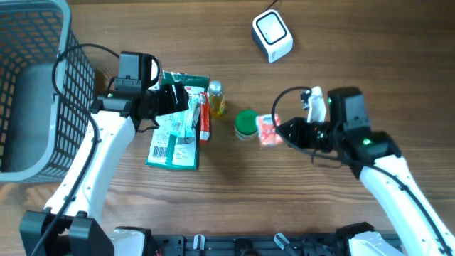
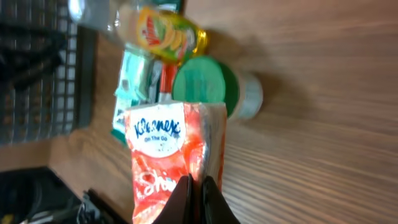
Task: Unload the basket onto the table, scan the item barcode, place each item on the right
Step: 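Raise the Kleenex pack up to the white scanner with the right gripper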
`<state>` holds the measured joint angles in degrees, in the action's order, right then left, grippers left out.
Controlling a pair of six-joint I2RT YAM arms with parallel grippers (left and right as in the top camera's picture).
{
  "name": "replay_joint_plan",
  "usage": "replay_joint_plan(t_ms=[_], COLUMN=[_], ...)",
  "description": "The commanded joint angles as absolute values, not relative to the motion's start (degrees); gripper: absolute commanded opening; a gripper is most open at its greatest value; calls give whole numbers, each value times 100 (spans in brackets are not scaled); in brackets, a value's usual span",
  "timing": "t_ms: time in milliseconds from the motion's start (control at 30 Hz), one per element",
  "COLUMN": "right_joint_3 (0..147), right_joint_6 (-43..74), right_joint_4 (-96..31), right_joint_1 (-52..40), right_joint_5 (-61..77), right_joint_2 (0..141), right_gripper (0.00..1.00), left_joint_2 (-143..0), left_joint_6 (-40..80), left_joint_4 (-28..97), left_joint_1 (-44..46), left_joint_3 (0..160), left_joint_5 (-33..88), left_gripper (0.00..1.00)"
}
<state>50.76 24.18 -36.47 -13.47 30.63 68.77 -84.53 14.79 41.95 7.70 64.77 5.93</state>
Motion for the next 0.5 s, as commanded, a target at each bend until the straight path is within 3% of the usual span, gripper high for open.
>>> replay_joint_plan(t_ms=[0,67,200,467], right_joint_3=[6746,8215,9933,10182], right_joint_6=[2058,1629,1085,-471], right_joint_4=[-4606,-5588,-6025,-5341], right_joint_1=[-1365,-1365,-1365,-1444], right_joint_5=[1988,1378,805,-812], right_joint_2=[7159,7725,8713,9581], right_gripper=[4,4,4,4], left_joint_2=[-8442,-8442,-8442,-8442], left_joint_6=[1549,1549,1549,1549], left_joint_4=[4182,4182,4182,4182], left_joint_1=[749,749,749,749], left_joint_3=[6536,6536,6536,6536], left_joint_5=[659,659,659,659], left_gripper=[100,100,100,100])
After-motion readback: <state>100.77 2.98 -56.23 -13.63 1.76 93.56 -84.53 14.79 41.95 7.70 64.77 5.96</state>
